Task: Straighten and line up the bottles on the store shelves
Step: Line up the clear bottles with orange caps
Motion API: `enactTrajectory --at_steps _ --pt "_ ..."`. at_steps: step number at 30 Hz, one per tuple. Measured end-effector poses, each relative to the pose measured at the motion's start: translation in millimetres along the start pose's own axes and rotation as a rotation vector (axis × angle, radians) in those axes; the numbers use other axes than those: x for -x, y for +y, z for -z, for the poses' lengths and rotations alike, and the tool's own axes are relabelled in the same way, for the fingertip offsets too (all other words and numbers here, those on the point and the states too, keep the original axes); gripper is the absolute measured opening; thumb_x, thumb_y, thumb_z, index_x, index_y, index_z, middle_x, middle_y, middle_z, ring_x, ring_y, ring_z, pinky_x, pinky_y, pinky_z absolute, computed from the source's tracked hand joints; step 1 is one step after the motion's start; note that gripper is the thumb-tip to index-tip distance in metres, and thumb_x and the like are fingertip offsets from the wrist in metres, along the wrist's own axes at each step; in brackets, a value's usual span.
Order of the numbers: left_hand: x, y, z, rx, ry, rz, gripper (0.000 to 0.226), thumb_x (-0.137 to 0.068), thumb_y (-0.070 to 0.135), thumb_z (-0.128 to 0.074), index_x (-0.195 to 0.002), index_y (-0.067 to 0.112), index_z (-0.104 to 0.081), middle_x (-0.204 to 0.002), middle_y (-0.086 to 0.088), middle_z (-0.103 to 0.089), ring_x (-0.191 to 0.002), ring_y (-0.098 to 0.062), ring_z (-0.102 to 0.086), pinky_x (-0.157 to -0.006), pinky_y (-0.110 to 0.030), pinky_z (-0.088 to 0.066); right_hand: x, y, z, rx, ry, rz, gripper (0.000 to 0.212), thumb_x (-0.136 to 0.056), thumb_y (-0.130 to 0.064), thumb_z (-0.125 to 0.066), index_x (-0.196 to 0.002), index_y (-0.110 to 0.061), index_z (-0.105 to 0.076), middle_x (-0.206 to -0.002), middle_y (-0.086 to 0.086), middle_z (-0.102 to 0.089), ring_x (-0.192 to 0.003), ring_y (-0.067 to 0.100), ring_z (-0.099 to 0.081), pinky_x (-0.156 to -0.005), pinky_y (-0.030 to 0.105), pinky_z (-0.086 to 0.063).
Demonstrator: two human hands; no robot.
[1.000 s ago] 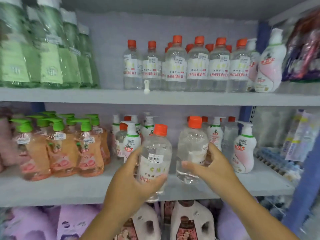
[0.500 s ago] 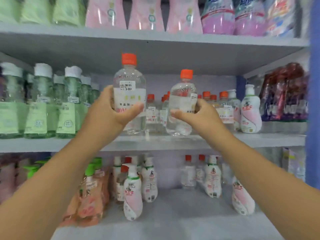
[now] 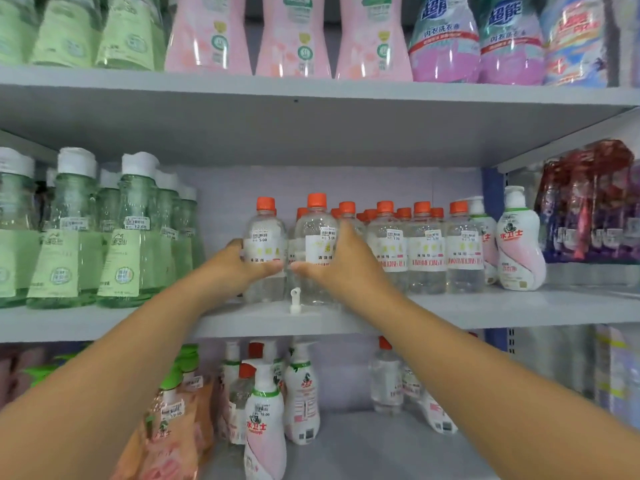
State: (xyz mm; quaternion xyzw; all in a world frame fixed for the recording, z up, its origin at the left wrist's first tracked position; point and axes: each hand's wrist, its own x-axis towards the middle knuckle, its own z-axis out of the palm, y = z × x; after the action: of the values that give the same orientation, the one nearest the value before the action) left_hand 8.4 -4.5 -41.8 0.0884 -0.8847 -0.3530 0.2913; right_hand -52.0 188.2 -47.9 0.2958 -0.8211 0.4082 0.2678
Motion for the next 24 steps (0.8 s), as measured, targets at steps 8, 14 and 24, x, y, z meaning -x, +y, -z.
enactTrajectory --at_steps 8,14,24 --pt "-18 -10 -4 -0.039 -0.013 0.004 0.061 -0.087 0.057 -0.071 -0.131 0.023 -0.049 -0.107 0.008 -0.061 -0.085 -0.003 -0.057 -0.067 -0.024 -0.042 -21 -11 -4 0.453 0.014 0.104 0.113 -0.071 -0.071 -0.077 -0.154 -0.015 -0.025 -0.152 0.015 -0.030 -0.135 0.033 -0.044 -0.104 0.042 -0.046" --pt "-18 -14 -4 0.031 0.004 0.004 0.064 -0.089 0.050 -0.072 -0.140 0.021 -0.049 -0.113 0.004 -0.065 -0.088 -0.005 -0.060 -0.069 -0.025 -0.045 -36 -13 -14 0.796 0.115 0.176 0.114 -0.065 -0.088 -0.063 -0.142 -0.006 -0.042 -0.139 0.014 -0.043 -0.127 0.031 -0.048 -0.099 0.041 -0.049" --pt "-19 -16 -3 0.023 -0.037 0.015 0.072 -0.088 0.042 -0.077 -0.146 0.019 -0.041 -0.101 0.013 -0.062 -0.088 -0.003 -0.061 -0.070 -0.025 -0.045 -73 -26 19 0.694 -0.015 0.153 0.070 -0.091 -0.076 -0.046 -0.098 -0.009 -0.064 -0.097 0.007 -0.063 -0.088 0.025 -0.062 -0.068 0.032 -0.050"
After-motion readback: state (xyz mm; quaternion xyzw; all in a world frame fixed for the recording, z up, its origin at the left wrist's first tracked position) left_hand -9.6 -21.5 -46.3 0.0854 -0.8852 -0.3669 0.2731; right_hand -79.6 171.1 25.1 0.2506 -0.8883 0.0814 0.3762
